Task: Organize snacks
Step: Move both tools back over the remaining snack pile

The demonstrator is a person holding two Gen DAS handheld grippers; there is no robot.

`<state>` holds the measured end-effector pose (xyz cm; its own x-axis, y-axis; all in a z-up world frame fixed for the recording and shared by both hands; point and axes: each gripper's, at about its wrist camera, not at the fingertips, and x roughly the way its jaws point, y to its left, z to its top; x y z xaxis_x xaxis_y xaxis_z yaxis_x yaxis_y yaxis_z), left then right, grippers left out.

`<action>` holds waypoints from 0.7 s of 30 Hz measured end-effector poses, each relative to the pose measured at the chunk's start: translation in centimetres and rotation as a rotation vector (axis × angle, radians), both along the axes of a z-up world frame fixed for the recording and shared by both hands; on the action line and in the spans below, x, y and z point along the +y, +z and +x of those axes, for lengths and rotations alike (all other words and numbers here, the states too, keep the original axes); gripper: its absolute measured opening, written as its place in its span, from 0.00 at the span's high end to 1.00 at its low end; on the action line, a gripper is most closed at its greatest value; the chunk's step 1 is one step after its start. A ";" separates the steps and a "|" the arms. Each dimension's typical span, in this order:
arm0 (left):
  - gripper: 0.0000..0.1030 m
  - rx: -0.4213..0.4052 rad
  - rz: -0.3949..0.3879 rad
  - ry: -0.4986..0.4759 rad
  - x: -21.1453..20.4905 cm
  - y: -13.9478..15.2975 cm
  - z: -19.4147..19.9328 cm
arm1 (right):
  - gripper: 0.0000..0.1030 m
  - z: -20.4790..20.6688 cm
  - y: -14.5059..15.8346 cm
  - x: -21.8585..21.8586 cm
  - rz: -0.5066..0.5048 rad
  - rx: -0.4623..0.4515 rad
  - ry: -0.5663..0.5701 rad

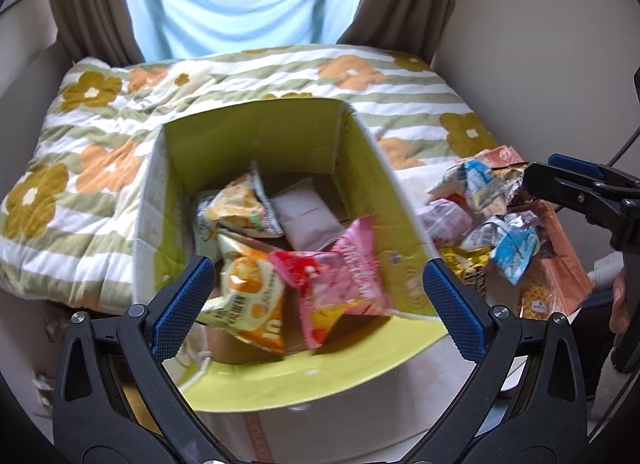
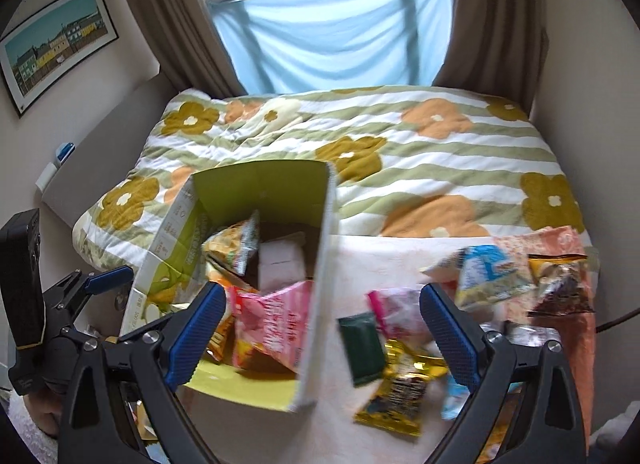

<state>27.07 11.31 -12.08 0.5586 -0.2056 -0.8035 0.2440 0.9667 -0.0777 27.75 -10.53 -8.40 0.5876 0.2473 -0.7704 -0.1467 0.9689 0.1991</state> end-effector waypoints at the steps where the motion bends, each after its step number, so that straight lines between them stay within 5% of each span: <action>1: 0.00 -0.001 -0.002 0.009 -1.0 0.1 -0.4 | 0.06 -0.3 0.1 -1.0 -0.004 -0.003 -0.003; 11: 0.00 -0.003 -0.042 0.090 -11.4 -1.3 -5.6 | 0.06 -2.8 -1.2 -12.8 -0.055 0.033 0.045; 21: 0.00 0.056 0.016 0.159 -18.0 -7.4 -8.5 | 0.06 -1.0 -7.6 -15.8 -0.061 0.132 0.165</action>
